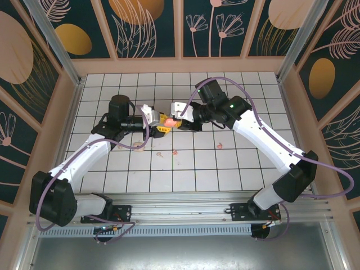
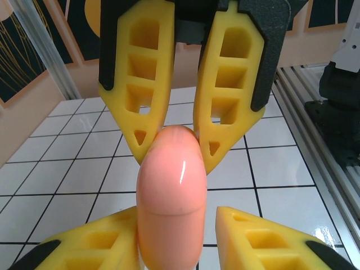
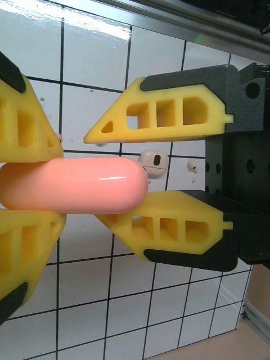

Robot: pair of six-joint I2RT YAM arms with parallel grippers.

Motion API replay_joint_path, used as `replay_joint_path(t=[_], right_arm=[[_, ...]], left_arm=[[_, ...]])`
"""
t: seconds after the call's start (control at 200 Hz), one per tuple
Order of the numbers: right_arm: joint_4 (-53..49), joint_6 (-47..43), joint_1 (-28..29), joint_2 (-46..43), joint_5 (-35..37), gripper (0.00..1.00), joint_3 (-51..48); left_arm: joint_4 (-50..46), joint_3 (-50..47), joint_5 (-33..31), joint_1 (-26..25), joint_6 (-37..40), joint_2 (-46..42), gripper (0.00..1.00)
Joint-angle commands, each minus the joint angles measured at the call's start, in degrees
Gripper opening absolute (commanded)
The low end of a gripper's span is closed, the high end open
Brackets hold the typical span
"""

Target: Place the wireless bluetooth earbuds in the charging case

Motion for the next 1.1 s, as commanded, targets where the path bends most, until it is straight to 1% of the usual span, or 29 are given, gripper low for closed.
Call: replay_joint_path(t=[0.0,0.155,0.42,0.626,0.706,0.906,1.096], right_arm=[[1.0,-0.5,0.5,0.0,0.9,0.17,-0.7],[1.1,-0.5,0.6,-0.1,1.4,0.17,-1.3],[1.2,-0.2,0.7,-0.2,2.0,0.17,-1.3],[1.7,0.3,1.0,-0.7,2.6,0.17,-1.8],[2.2,0.8,1.1,-1.0,2.4,0.17,-1.9],[4.4,2.2,1.1,-2.4,2.3,0.18,-3.6],[7.8,5.0,0.6,-4.1,1.8,0.26,-5.5]], left_arm=[[1.3,1.7,2.6,-0.4,-0.4,0.6,0.34],[1.3,1.7,2.8,-0.5,-0.8,0.6,0.37],[1.8,1.7,3.1,-0.5,-1.5,0.5,0.34],[1.8,1.7,3.0,-0.6,-1.7,0.4,0.25],[1.7,1.7,2.3,-0.6,-1.3,0.1,0.2],[1.2,1.0,1.1,-0.7,-0.4,-0.7,0.18],[1.6,0.9,1.9,-0.8,-0.5,-1.0,0.17]])
